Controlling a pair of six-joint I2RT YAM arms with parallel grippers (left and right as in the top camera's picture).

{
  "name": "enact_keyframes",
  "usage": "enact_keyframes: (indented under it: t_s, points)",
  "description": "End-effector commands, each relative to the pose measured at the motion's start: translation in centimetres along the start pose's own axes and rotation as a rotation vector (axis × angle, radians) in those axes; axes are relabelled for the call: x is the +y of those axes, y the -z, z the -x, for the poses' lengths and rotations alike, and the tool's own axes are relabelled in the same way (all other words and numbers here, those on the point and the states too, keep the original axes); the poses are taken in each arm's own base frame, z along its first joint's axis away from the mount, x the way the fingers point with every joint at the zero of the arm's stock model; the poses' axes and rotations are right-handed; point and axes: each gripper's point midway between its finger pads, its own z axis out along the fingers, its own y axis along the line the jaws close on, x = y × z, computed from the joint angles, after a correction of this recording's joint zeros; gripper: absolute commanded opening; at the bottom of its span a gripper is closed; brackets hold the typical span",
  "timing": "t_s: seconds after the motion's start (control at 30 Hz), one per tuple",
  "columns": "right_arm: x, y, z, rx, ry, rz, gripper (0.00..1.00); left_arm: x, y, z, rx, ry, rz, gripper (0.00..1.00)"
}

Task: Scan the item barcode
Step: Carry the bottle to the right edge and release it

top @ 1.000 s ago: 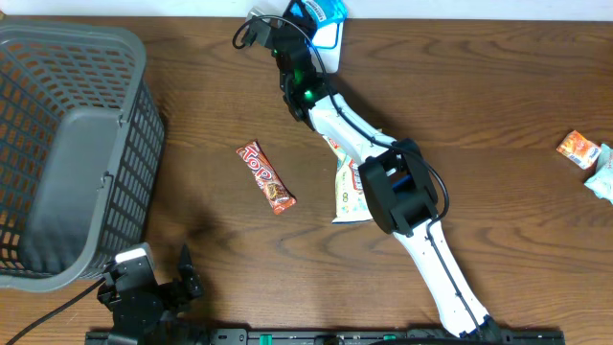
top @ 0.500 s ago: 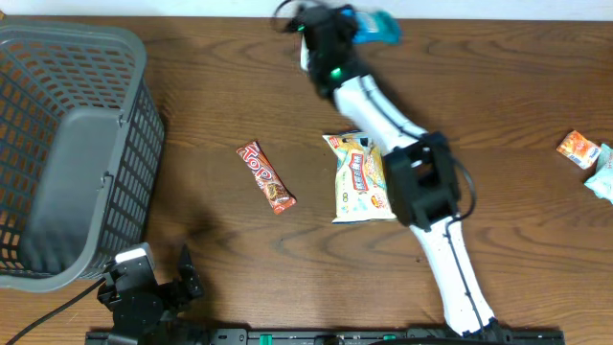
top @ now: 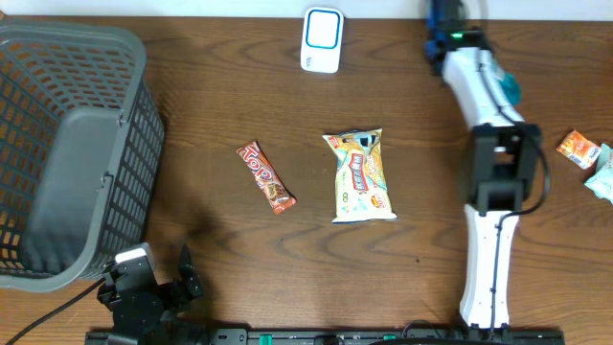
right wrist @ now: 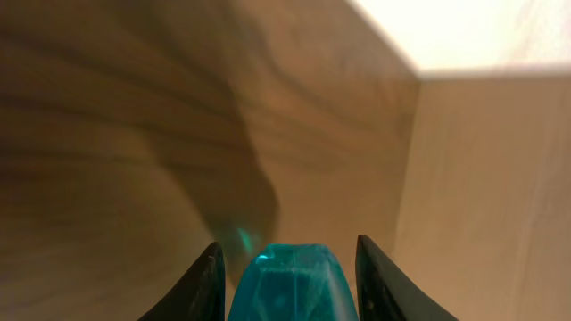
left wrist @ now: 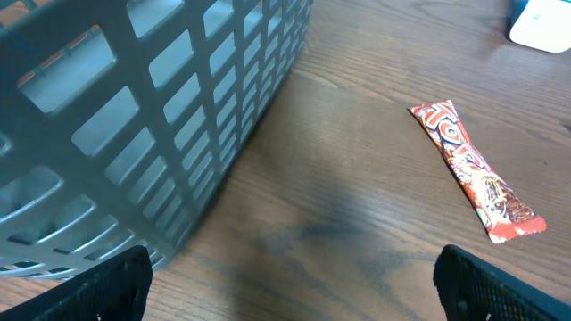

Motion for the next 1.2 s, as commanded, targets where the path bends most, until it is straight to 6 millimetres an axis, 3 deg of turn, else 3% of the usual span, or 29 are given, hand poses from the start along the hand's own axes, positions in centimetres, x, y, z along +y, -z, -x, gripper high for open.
enact_keyframes:
  t_s: [0.0,0.17,0.27,0.33,0.4,0.43,0.47,0.53,0.67,0.73,0.77,0.87,0.93,1.03,1.07,1.1,1.17]
  points:
    - [-4.1,-2.1,-3.7,0.078,-0.125,-0.031,0.13,0.2,0.1,0.2,-0.009,0.005,0.013,0.98]
    - [-6.0,-6.7,-9.4,0.197,-0.182,-0.034,0.21,0.2,0.1,0.2,-0.009,0.005,0.013,0.98]
    - [-7.2,-8.6,-12.1,0.245,-0.286,-0.028,0.4,0.2,0.1,0.2,-0.009,0.005,0.013,0.98]
    - [-8.0,-8.6,-12.6,0.25,-0.334,-0.038,0.49,0.2,0.1,0.2,-0.009,0.005,0.013,0.98]
    - [-8.8,-8.1,-12.3,0.234,-0.372,-0.044,0.64,0.2,0.1,0.2,-0.009,0.005,0.013,0.99]
    - [-9.7,-7.1,-11.4,0.197,-0.414,-0.038,0.84,0.2,0.1,0.2,-0.009,0.005,0.013,0.98]
    - [-9.9,-6.4,-10.8,0.171,-0.435,-0.024,0.95,0.2,0.1,0.2,-0.009,0.005,0.013,0.98]
    - [-10.6,-4.5,-9.1,0.105,-0.48,0.018,0.99,0.2,0.1,0.2,-0.009,0.005,0.013,0.98]
    - [-11.8,1.5,-5.1,-0.068,-0.573,0.158,0.99,0.2,0.1,0.2,-0.009,0.005,0.013,0.98]
    - [-11.0,6.8,-2.5,-0.188,-0.605,0.342,0.99,0.2,0.1,0.2,-0.009,0.005,0.013,0.98]
    - [-9.5,11.3,-1.2,-0.257,-0.595,0.513,0.99,0.2,0.1,0.2,-0.009,0.005,0.013,0.98]
    - [-6.2,19.4,-0.1,-0.329,-0.548,0.799,0.99,0.2,0.1,0.2,-0.009,0.005,0.013,0.99]
    - [-4.3,23.2,0.0,-0.309,-0.584,0.929,0.99,0.2,0.1,0.2,-0.009,0.005,0.013,0.98]
    - [0.1,27.8,-0.7,-0.123,-0.705,1.106,0.99,0.2,0.1,0.2,-0.009,0.005,0.013,0.98]
    - [2.3,29.4,-1.4,-0.017,-0.735,1.162,0.99,0.2,0.1,0.2,-0.009,0.005,0.013,0.98]
    - [5.9,31.6,-2.7,0.103,-0.683,1.212,0.99,0.2,0.1,0.2,-0.009,0.005,0.013,0.98]
    - [9.3,32.9,-4.2,0.164,-0.566,1.197,0.99,0.2,0.1,0.2,-0.009,0.005,0.013,0.98]
